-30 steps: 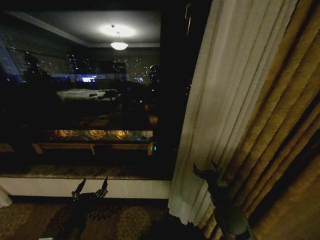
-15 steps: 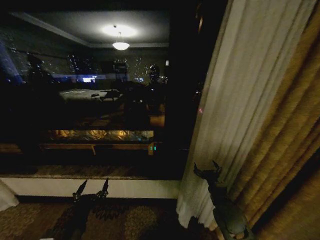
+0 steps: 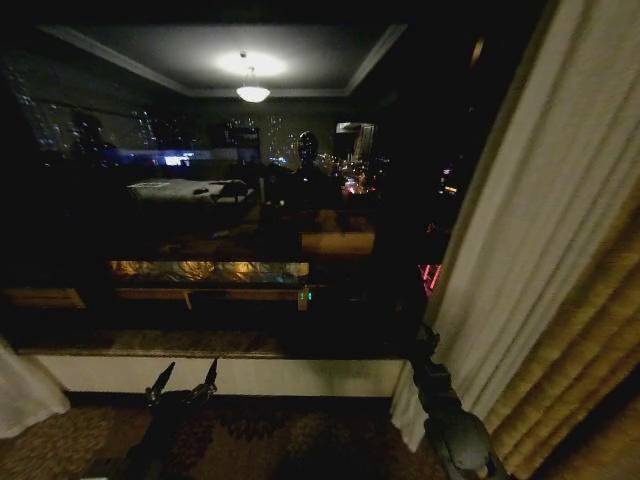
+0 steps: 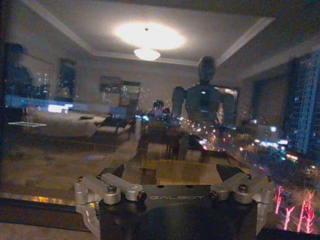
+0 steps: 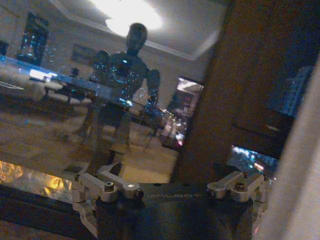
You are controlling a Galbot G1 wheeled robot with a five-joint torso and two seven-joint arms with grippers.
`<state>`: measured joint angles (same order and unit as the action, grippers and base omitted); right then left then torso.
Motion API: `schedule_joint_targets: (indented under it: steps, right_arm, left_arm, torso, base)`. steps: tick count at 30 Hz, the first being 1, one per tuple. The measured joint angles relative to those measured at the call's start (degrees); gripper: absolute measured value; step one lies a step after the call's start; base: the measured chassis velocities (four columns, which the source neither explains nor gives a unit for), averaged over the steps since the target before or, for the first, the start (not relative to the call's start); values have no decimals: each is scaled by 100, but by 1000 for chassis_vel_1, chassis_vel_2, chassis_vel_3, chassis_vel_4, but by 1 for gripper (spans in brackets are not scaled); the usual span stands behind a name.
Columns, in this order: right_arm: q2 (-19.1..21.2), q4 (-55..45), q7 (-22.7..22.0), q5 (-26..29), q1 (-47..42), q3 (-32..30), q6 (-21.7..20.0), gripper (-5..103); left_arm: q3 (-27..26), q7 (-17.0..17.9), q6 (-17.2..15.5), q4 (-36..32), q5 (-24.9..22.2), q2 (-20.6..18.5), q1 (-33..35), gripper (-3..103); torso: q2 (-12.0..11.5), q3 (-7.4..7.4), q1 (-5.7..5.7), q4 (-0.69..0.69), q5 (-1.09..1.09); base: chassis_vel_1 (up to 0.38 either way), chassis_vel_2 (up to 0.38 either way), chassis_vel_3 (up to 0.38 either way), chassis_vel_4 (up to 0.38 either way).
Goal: Open the curtains by pulling them apart, changing their state from closed to fully open.
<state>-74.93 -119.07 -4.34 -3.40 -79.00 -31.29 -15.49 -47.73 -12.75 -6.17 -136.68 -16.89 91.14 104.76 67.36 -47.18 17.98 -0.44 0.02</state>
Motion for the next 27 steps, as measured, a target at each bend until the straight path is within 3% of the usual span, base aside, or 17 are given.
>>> schedule_joint_targets:
  steps: [27]
  right_arm:
    - [-8,103,96,-175,-55,23,162,100]
  left_arm:
    - [-10,-44,281,24,0,2,89,100]
  torso:
    - [0,0,0,0,-1]
  base:
    - [348,359,-350,-358]
